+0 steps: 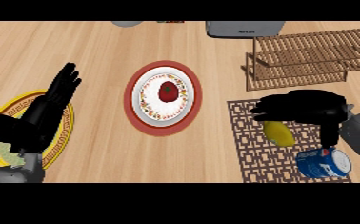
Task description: Pick the lemon from the placemat and place it in the tiered shelf
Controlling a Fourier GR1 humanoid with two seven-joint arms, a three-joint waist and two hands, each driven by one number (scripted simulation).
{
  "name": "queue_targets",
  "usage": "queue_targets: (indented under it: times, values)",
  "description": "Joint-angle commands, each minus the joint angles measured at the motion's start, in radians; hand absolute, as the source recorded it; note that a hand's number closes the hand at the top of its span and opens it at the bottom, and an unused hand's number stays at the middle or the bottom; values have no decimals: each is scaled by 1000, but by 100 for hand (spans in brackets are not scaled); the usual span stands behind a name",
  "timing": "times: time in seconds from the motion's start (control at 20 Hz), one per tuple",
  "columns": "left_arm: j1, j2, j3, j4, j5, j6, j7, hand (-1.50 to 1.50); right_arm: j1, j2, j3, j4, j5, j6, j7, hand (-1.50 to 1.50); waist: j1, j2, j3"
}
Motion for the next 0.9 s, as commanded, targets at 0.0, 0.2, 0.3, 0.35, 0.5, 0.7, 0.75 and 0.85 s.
queue_targets:
  times: [0.0,0.2,0.3,0.35,0.5,0.7,0.75,0.85]
  values:
    - [-7,-17,14,-18,-2,-14,39,0,23,63,-18,92,108,-54,-68,-150,-2,4,7]
    - [-32,-47,6,-45,-38,11,78,0,10,91,-34,77,177,-24,4,-150,-5,3,6]
    - [-57,-57,6,65,-55,-22,5,0,-51,101,-50,199,204,-26,-69,-150,-1,7,6]
    - [-17,-44,33,4,-47,-22,27,0,-11,110,-60,125,205,11,-18,-150,-4,3,6]
    - [21,-54,39,-25,-48,-33,17,0,-67,122,-99,221,229,10,-87,-150,2,4,6]
    - [14,-67,40,-7,-72,-44,9,0,13,115,-82,146,280,-2,-54,-150,-6,2,6]
    - [32,-60,52,-35,-53,-54,21,0,-19,123,-82,199,285,7,-88,-150,0,3,6]
    - [27,-48,69,-14,-40,-82,10,0,-46,196,-71,308,321,-48,-90,-150,6,6,7]
